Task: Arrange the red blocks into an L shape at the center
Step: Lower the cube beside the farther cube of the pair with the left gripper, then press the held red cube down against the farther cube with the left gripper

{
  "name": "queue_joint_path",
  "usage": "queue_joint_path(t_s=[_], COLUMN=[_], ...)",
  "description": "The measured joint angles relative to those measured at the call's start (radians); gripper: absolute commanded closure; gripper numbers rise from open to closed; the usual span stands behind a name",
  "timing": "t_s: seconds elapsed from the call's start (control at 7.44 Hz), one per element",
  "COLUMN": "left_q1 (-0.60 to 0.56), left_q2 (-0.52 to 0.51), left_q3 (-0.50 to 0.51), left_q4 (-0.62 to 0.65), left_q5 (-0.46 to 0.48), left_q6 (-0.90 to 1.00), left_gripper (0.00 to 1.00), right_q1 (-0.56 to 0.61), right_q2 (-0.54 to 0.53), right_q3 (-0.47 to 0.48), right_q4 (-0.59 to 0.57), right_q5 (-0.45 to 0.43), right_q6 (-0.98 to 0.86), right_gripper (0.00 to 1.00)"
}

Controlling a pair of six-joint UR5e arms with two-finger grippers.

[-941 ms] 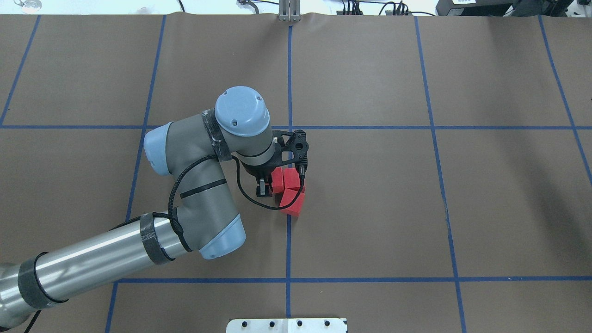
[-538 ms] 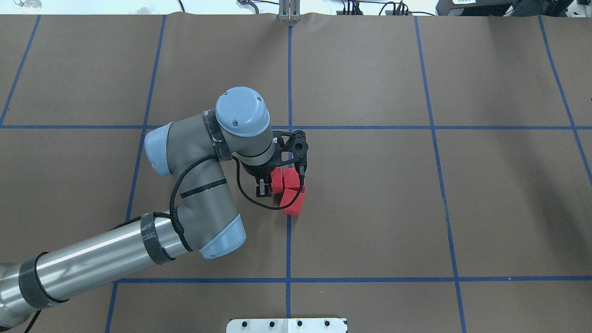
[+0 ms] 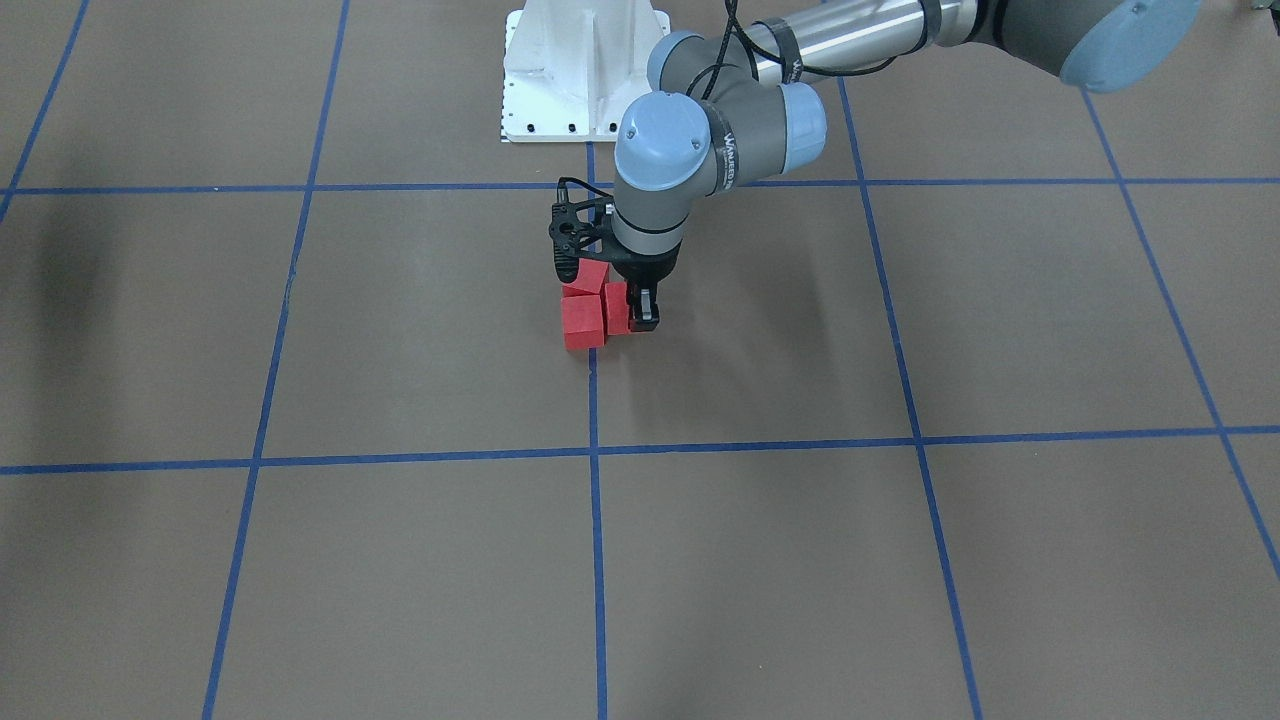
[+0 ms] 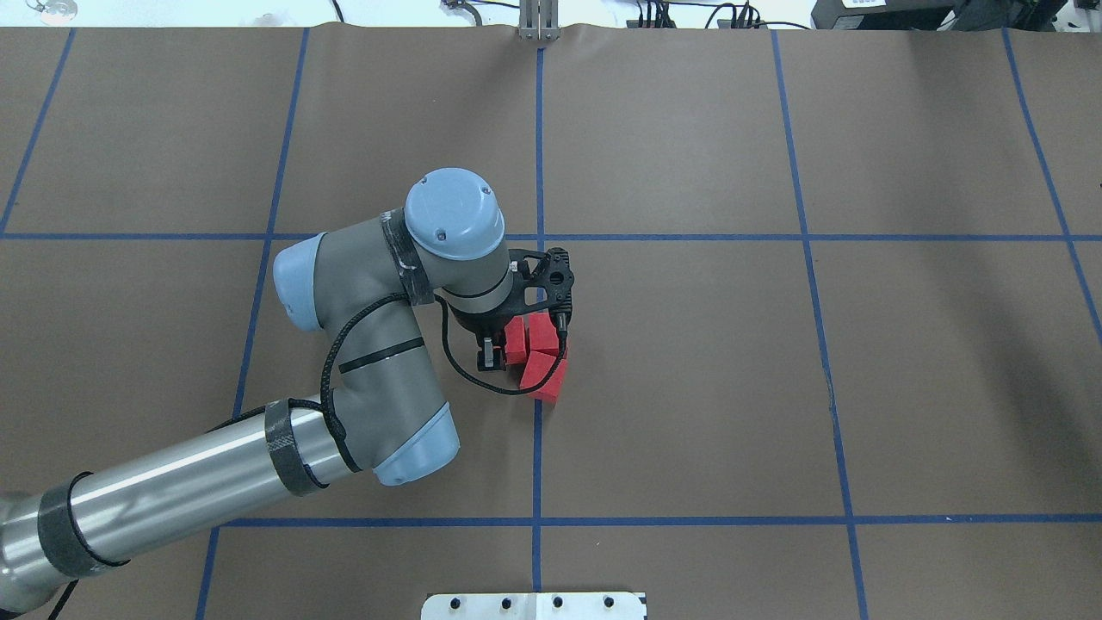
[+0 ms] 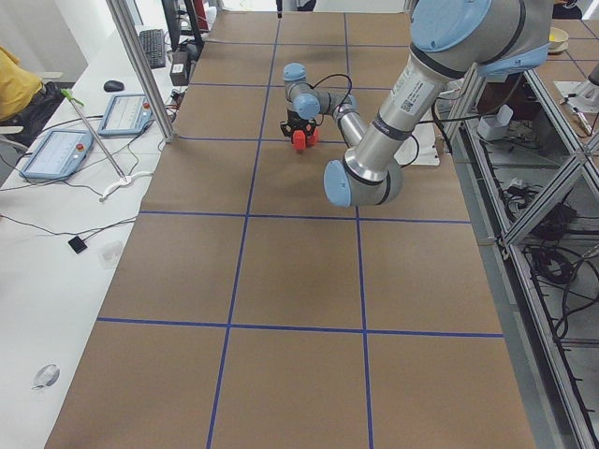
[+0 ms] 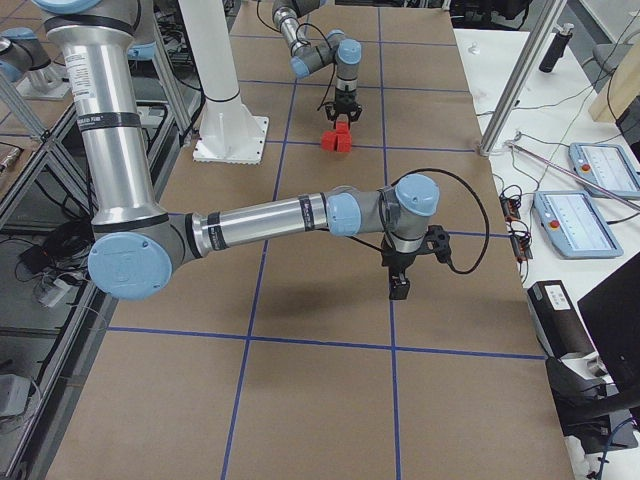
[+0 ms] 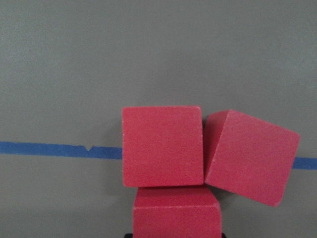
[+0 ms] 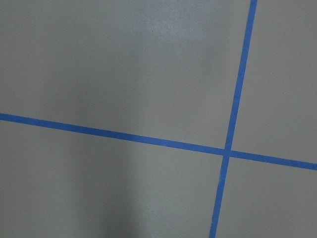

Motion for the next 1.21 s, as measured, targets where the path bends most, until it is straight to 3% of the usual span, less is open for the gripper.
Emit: queue_joint_path(t_s=[1.21], left_q1=[0.014], left_q2=[0.005], left_q3=[-0.024], left_q4=[0.039], left_q5=[0.04], left_q6=[0.007], left_gripper=[0.52], right_q1=[0.0], right_q2=[0.001], right_q3=[0.0], right_q4=[0.0], right_q5=[0.0], right_q6=[0.0], right_gripper=[0.01])
